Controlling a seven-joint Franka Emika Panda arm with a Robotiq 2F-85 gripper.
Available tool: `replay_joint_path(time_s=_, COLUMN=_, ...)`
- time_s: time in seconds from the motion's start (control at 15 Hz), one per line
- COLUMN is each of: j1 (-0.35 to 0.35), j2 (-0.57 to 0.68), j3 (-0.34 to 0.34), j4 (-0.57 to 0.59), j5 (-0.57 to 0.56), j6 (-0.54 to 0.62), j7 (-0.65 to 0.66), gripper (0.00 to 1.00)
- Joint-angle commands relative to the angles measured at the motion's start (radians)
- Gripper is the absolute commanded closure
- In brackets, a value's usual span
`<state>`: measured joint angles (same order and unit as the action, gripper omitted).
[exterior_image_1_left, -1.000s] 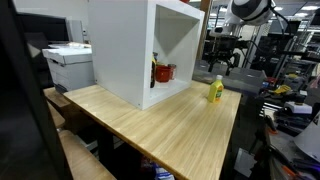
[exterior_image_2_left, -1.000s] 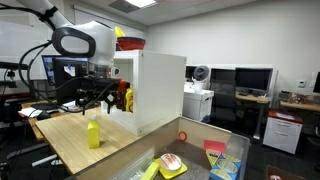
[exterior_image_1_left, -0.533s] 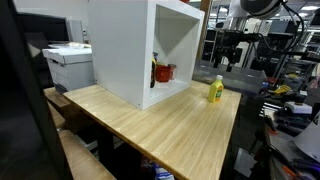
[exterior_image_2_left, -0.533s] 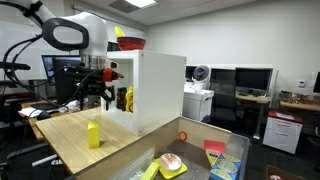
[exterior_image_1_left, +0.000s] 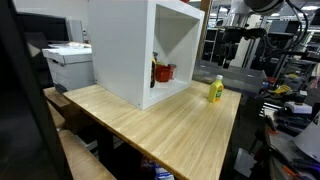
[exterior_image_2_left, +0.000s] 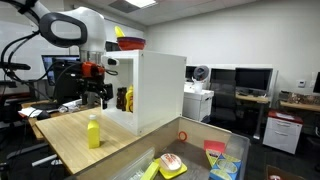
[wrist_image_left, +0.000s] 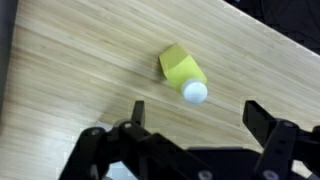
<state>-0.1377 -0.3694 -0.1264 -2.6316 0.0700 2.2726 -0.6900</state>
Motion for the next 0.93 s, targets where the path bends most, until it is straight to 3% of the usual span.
replay_joint_path(time_s=0.0, j1=0.002, j2=-0.020, j3=0.012, j4=-0.026, j5=-0.038, j6=0.021, j7=0.228, gripper=0.00)
replay_joint_path(time_s=0.33, j1=-0.013, j2=-0.001, j3=0.036, j4=-0.012, j5=-0.089, j6=0.001, j7=0.534, gripper=0.00)
replay_joint_path(time_s=0.53, j1=-0.015, j2=-0.009, j3=0.059, j4=-0.011, j5=-0.103, j6=-0.067, j7=0.703, gripper=0.00)
replay_joint_path(time_s=0.73, j1=0.005, j2=0.003, j3=0.067, j4=-0.008, j5=-0.051, j6=-0.177, j7=0.815, gripper=0.00)
replay_joint_path(time_s=0.87, j1=0.018, j2=-0.036, j3=0.060, j4=-0.060, j5=-0.029, j6=-0.138, j7=0.800, gripper=0.00)
